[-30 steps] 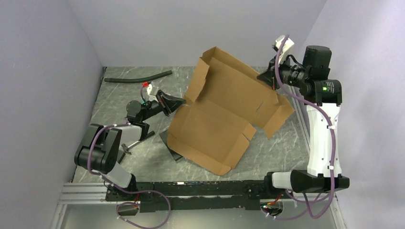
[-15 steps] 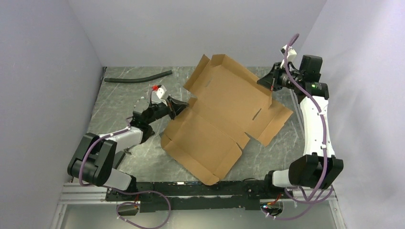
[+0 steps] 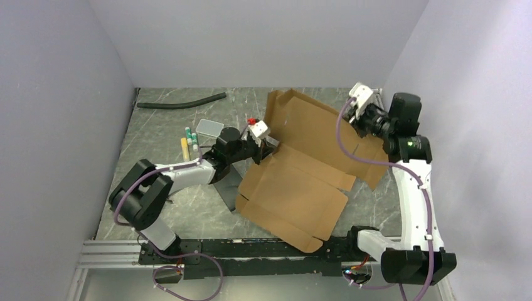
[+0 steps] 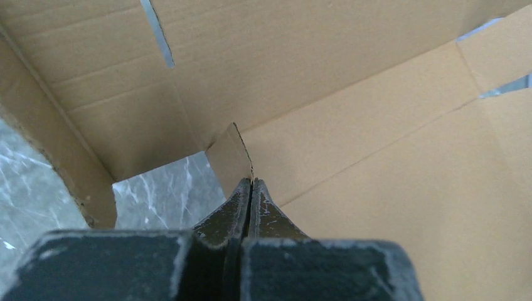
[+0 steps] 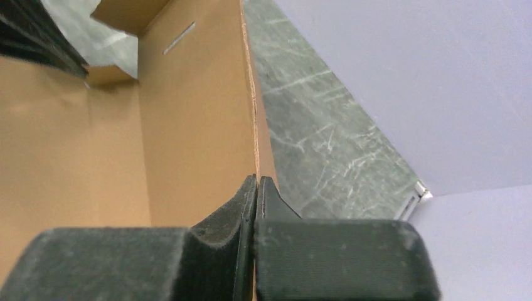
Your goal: Fold the paper box
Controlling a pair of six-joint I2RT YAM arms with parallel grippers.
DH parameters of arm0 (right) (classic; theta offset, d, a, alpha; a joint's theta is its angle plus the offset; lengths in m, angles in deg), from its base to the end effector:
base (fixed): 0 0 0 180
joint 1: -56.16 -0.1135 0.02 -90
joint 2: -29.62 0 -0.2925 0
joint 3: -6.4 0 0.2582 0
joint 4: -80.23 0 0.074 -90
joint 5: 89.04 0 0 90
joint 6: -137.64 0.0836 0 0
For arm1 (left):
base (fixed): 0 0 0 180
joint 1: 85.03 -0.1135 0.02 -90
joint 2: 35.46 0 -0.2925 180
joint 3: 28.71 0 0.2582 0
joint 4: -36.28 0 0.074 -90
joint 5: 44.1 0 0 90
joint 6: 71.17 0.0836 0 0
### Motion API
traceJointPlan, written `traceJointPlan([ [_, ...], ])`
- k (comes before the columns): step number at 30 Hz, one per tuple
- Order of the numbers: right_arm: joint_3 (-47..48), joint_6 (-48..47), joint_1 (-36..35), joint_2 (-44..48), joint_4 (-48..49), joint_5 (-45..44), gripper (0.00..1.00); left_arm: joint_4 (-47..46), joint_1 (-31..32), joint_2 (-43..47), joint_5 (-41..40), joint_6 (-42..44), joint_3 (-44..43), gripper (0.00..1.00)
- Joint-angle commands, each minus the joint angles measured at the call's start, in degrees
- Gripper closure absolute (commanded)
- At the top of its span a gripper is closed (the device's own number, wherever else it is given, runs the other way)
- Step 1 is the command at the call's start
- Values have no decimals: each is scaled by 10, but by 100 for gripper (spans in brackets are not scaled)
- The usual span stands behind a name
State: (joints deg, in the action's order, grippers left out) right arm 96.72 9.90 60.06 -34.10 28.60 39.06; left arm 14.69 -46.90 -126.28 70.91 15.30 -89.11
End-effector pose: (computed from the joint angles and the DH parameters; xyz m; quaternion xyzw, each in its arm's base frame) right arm 0.2510 0.0346 0.4322 -0.3998 0.7118 0.0769 0.5724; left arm 0.2888 -0.2716 0.2522 0.3550 0.6660 -0.3795 0.5352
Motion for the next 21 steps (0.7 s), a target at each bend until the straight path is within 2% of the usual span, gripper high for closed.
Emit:
traceJointPlan([
  [1, -122, -157, -6, 32, 57, -17, 100, -57, 23, -38, -48, 52, -14, 100],
  [8, -255, -196, -6, 72, 153, -18, 100, -107, 45, -70, -81, 73, 13, 100],
  [15, -313, -196, -6, 97, 205, -6, 100, -109, 53, -61, -76, 51, 37, 99],
  [19, -322, -192, -6, 97, 229, -9, 100, -106, 52, -44, -76, 23, 51, 94],
  [21, -316, -194, -5, 93, 237, -11, 100, -100, 52, -28, -74, 11, 56, 85],
])
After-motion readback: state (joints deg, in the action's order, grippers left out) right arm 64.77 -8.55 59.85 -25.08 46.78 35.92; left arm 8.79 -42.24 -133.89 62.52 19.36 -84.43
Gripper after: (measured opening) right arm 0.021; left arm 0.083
